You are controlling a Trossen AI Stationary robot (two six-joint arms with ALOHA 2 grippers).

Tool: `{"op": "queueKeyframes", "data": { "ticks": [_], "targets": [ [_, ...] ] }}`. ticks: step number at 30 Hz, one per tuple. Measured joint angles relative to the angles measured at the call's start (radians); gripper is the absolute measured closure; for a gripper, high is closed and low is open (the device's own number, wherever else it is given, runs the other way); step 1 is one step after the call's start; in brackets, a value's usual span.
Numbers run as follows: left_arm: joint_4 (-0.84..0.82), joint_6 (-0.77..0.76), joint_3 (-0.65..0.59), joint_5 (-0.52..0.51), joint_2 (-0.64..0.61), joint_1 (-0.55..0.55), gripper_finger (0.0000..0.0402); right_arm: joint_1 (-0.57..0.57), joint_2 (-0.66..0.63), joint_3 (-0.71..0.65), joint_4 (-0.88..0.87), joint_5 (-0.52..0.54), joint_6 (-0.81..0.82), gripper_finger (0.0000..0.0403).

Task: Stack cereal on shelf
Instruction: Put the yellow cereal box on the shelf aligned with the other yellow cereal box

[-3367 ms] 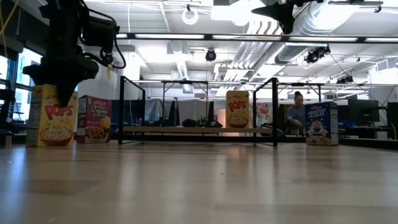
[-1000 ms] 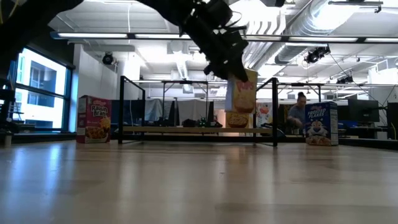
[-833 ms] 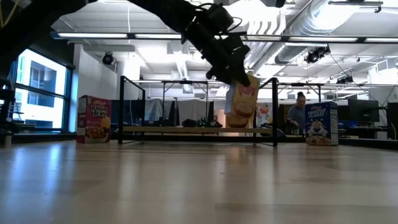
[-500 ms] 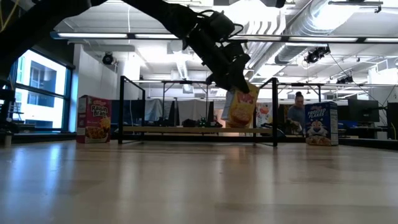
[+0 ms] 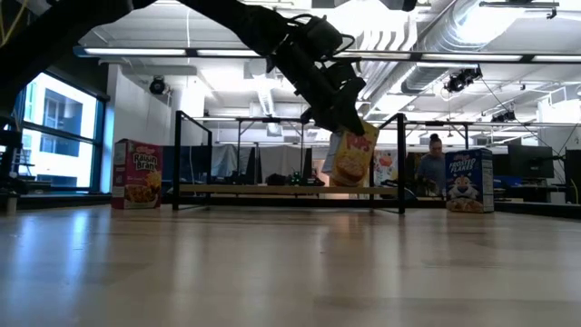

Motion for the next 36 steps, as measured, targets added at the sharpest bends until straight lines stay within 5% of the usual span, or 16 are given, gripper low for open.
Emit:
{"op": "queueKeyframes", "data": {
  "ticks": [17, 28, 36],
  "targets": [
    [-0.030, 0.018, 0.000, 0.060, -0.001, 0.004, 0.0212, 0.000, 0.000, 0.000, 0.000, 0.027, -0.003, 0.0153],
    [-0.076, 0.027, 0.000, 0.060, -0.001, 0.010, 0.0127, 0.000, 0.000, 0.000, 0.000, 0.041, -0.027, 0.0153],
    [-0.049, 0.029, 0.002, 0.060, -0.020, 0.015, 0.0112, 0.000, 0.000, 0.000, 0.000, 0.041, -0.028, 0.0153]
  ]
}}
